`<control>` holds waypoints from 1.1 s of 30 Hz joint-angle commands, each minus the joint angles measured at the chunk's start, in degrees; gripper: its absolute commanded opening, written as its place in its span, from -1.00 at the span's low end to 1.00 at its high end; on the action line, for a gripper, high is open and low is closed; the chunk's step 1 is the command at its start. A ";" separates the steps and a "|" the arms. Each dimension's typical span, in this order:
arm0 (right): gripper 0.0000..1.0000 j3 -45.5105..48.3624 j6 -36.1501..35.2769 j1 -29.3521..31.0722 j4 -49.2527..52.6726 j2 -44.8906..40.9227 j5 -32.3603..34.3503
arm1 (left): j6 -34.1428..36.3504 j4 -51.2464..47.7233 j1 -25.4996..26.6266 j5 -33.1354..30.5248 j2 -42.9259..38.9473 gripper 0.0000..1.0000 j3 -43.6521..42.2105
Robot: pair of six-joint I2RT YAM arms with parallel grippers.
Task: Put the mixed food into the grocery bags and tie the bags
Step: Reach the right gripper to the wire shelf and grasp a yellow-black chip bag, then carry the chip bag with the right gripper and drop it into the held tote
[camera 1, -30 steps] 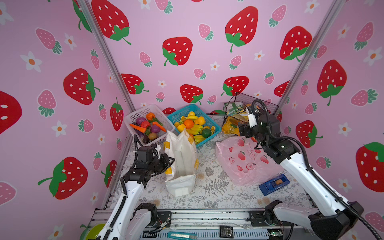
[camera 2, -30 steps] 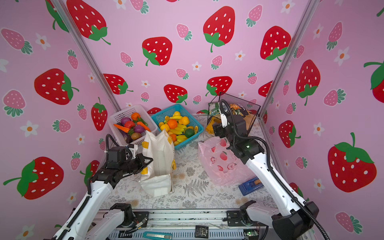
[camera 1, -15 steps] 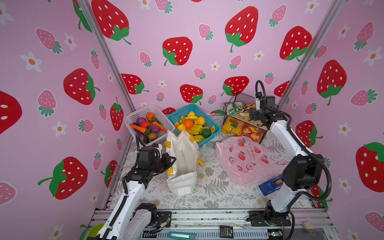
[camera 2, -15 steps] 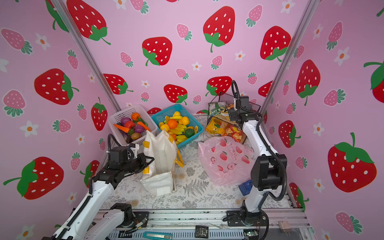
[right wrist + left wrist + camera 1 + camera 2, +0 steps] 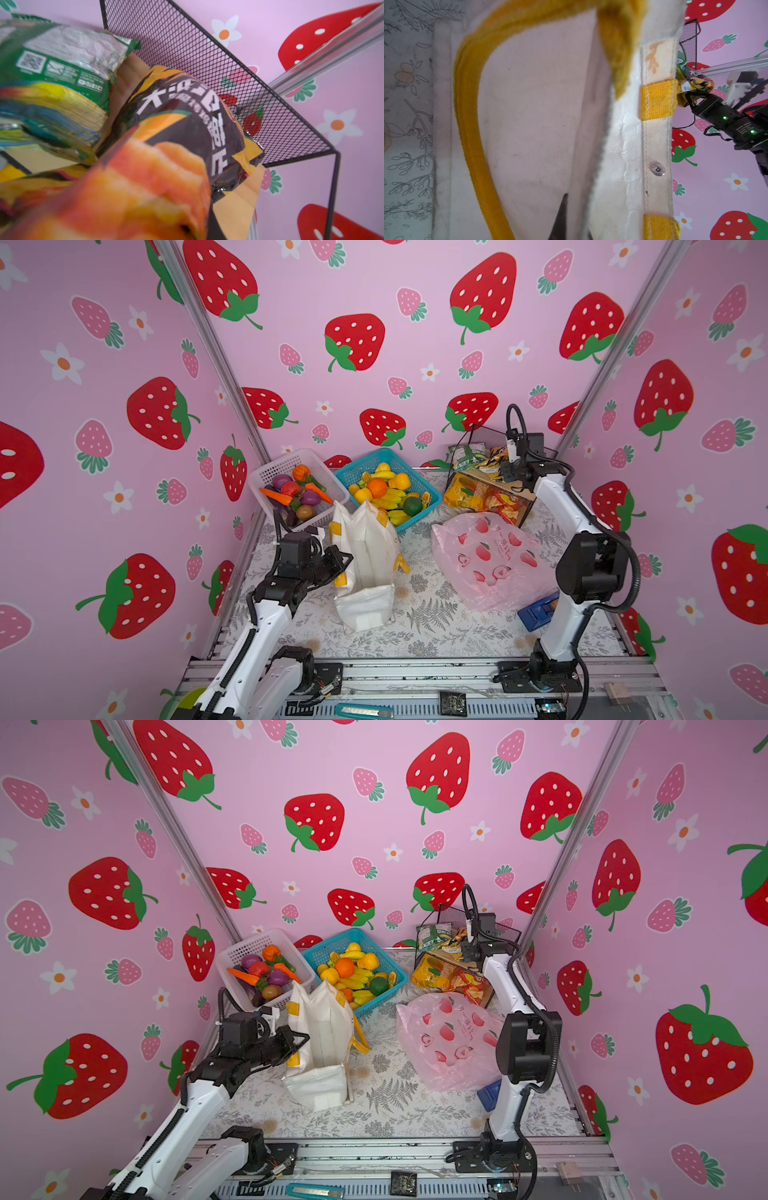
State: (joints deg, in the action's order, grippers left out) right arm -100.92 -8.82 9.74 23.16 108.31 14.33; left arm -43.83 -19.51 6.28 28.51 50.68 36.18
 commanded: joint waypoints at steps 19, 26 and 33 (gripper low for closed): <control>-1.00 34.36 8.60 27.64 -23.85 -39.55 -49.97 | 2.72 3.99 0.39 0.66 0.73 -1.00 -0.76; -1.00 24.86 -3.84 37.87 -9.81 -25.74 -50.64 | 2.30 3.74 0.38 -0.24 0.67 -1.00 -1.11; -1.00 17.66 -8.25 44.10 1.28 -16.34 -32.93 | 2.52 3.05 0.34 -1.49 -0.57 -1.00 -1.34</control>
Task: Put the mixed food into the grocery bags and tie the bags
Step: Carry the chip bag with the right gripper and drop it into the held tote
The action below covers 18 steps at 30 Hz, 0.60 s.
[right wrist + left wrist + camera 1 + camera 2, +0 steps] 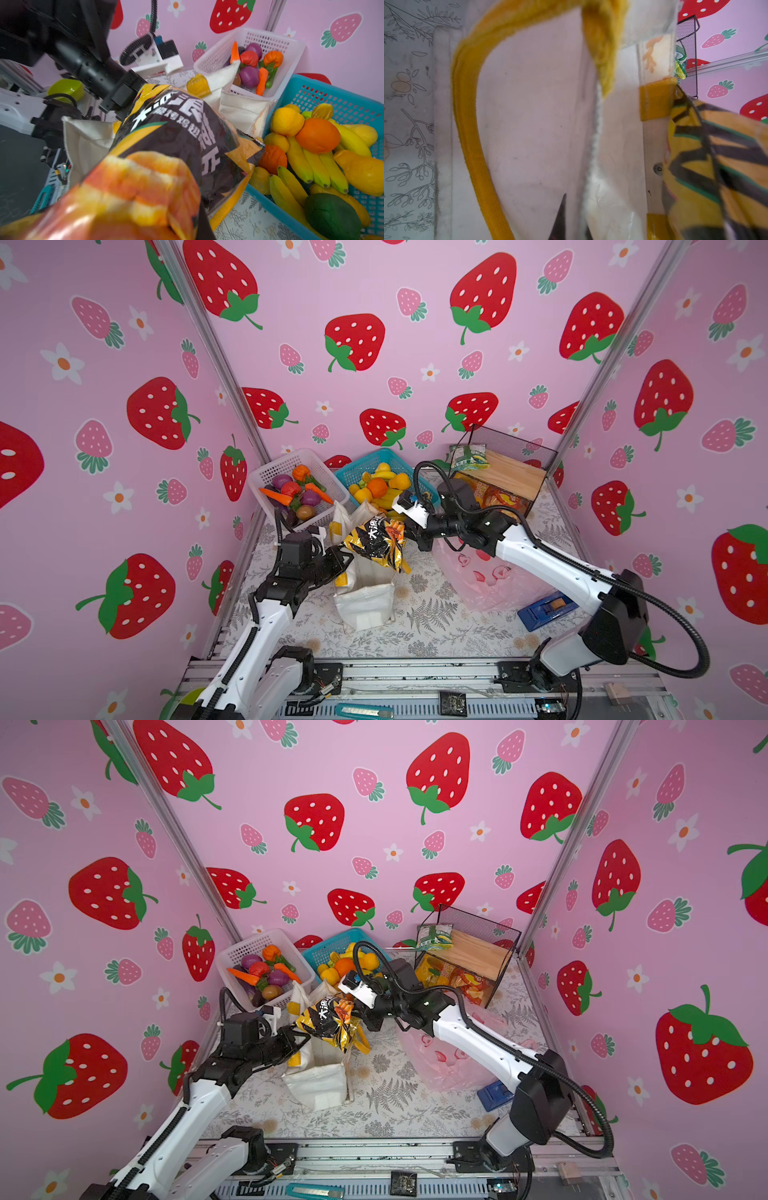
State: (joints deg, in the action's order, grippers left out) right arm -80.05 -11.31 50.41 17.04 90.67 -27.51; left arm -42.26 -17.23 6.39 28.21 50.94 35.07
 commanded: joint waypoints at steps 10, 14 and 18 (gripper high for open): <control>-1.00 -8.31 -9.15 6.85 16.29 7.93 37.02 | 2.34 -5.56 -2.31 2.22 -1.37 -0.59 2.51; -1.00 -10.10 -11.31 8.21 17.20 9.54 39.74 | 4.49 -8.38 -3.91 2.56 -1.80 -0.56 3.51; -1.00 -10.92 -12.87 9.27 16.31 10.18 35.72 | 6.19 -9.28 -4.89 3.36 -1.81 -0.56 4.24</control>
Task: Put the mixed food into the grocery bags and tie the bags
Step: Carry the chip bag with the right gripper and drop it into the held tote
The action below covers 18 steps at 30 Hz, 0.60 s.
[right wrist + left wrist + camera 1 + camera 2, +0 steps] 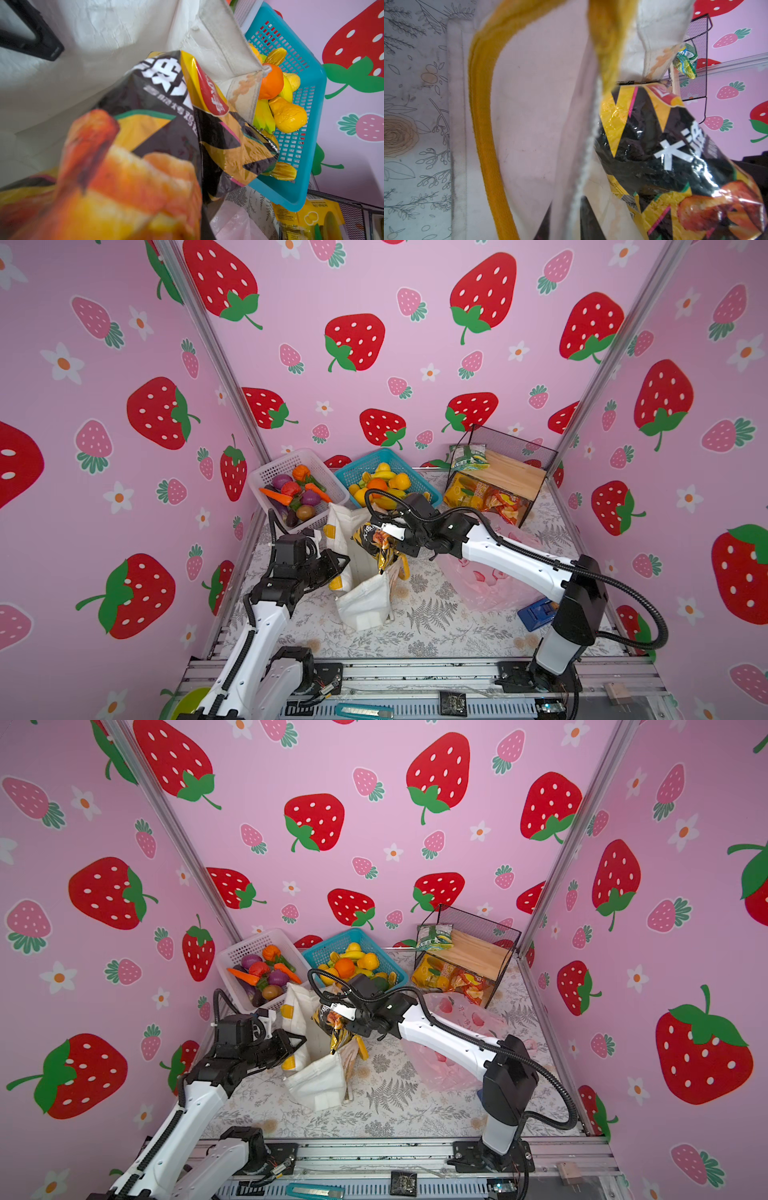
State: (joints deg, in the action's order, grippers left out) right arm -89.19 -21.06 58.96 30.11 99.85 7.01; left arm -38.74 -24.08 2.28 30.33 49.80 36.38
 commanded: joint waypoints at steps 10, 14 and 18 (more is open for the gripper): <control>-1.00 -9.26 -5.76 2.92 7.15 9.99 11.42 | 10.74 -8.62 -1.68 1.13 1.26 -0.47 7.11; -0.77 -11.07 -5.17 2.92 5.22 10.75 2.84 | 11.65 -10.09 -1.84 -1.43 1.09 -0.30 7.55; -0.13 -6.59 -3.58 2.06 -1.17 7.13 -8.85 | 12.15 -11.19 -2.83 -2.64 1.26 -0.22 8.31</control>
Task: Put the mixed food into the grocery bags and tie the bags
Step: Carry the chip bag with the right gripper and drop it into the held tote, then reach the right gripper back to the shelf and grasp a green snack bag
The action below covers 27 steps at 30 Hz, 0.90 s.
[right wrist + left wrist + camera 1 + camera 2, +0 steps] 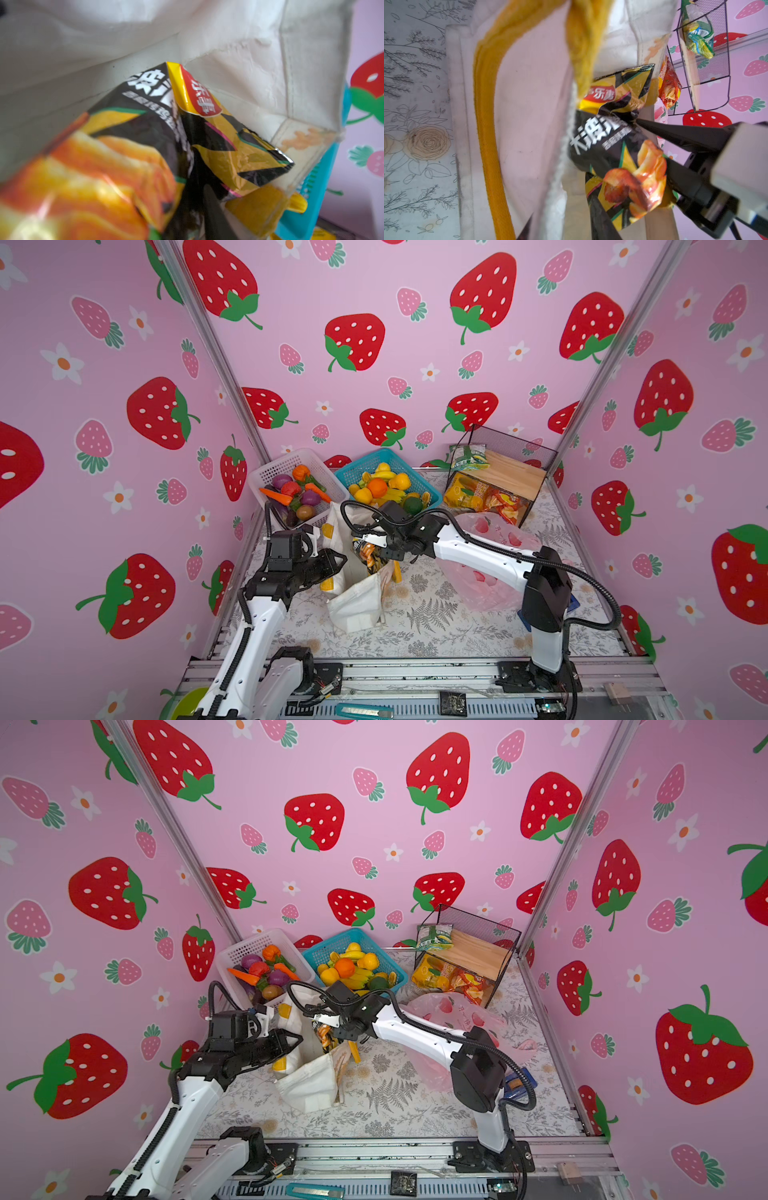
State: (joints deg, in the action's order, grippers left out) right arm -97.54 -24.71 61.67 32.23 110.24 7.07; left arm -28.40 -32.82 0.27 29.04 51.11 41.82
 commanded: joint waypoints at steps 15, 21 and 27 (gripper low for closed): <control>0.52 23.57 32.75 -30.55 -29.51 -26.91 -19.22 | 0.53 -0.46 -2.14 -2.46 -0.31 -0.41 3.12; 0.64 16.43 45.10 -42.39 -28.46 -18.72 -5.07 | -0.58 1.00 -2.17 -1.33 -0.47 -0.85 2.54; 0.71 3.43 54.57 -49.97 -24.17 -4.61 -11.88 | -1.22 1.94 -2.12 -1.33 -0.76 -1.00 2.21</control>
State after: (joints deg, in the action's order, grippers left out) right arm -90.26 21.30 13.91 5.30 101.54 -2.79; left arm -29.17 -33.45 -1.67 26.70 51.09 43.64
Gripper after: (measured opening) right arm 0.857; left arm 0.059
